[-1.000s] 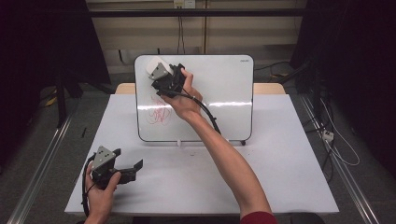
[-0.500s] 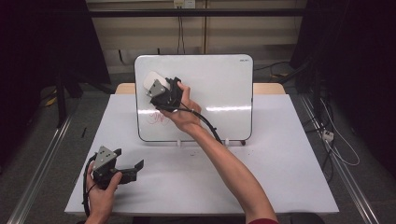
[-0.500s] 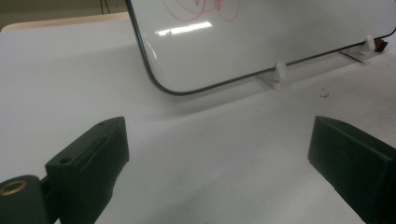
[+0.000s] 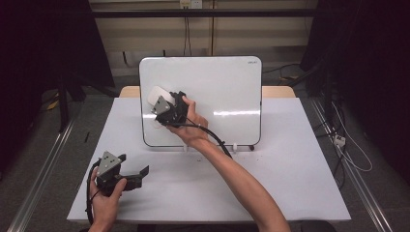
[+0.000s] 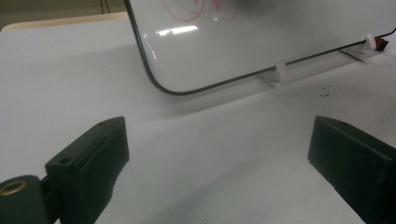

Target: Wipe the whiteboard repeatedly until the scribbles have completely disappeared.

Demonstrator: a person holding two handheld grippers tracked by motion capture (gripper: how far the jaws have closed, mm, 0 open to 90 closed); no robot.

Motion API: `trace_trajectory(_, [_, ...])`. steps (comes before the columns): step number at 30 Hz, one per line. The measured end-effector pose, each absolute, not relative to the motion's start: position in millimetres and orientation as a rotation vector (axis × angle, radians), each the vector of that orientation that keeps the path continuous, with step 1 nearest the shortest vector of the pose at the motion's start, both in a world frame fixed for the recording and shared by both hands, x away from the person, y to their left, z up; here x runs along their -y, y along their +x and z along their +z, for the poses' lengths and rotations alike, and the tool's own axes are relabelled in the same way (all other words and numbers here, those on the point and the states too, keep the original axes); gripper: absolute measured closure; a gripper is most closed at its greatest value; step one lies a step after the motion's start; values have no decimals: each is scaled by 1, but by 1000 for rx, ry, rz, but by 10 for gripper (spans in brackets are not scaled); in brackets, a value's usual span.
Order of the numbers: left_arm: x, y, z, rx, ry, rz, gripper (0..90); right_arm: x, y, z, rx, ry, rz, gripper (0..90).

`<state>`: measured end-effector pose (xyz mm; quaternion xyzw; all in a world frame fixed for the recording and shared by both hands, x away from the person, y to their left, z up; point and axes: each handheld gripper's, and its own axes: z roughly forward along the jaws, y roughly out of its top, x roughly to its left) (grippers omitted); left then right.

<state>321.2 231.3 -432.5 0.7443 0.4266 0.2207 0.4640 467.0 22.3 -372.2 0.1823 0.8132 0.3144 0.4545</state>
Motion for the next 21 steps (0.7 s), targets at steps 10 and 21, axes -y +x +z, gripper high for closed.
trace_trajectory(10, [-229, 322, -433, -1048, 1839, 542, 53, -22, 460, -380, -2014, 461, 792, 315])
trace_trajectory(21, [-230, 322, -433, -1049, 1835, 536, 53, -16, 477, -358, -1986, 525, 822, 315])
